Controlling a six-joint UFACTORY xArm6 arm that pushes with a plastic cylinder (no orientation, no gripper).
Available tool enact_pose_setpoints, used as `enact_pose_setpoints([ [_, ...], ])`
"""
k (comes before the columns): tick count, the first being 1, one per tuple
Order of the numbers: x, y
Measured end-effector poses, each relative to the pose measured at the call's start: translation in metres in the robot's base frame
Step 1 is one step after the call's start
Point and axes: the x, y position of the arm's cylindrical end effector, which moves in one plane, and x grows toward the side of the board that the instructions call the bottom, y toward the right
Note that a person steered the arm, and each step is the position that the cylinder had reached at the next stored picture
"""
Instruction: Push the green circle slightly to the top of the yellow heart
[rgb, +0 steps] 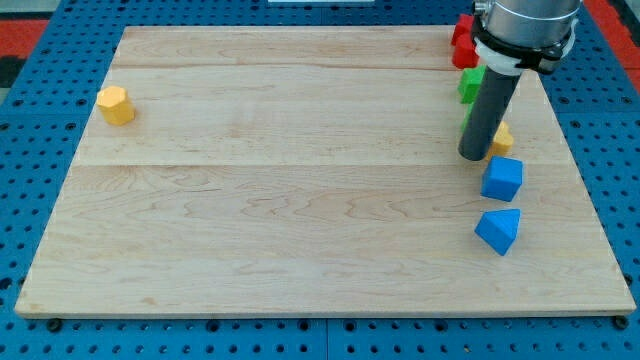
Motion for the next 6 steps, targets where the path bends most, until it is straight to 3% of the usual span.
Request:
enact_pose_setpoints([
  [2, 0.0, -0.072],
  [4, -0.025, -0.003],
  [6, -0.041, 0.007],
])
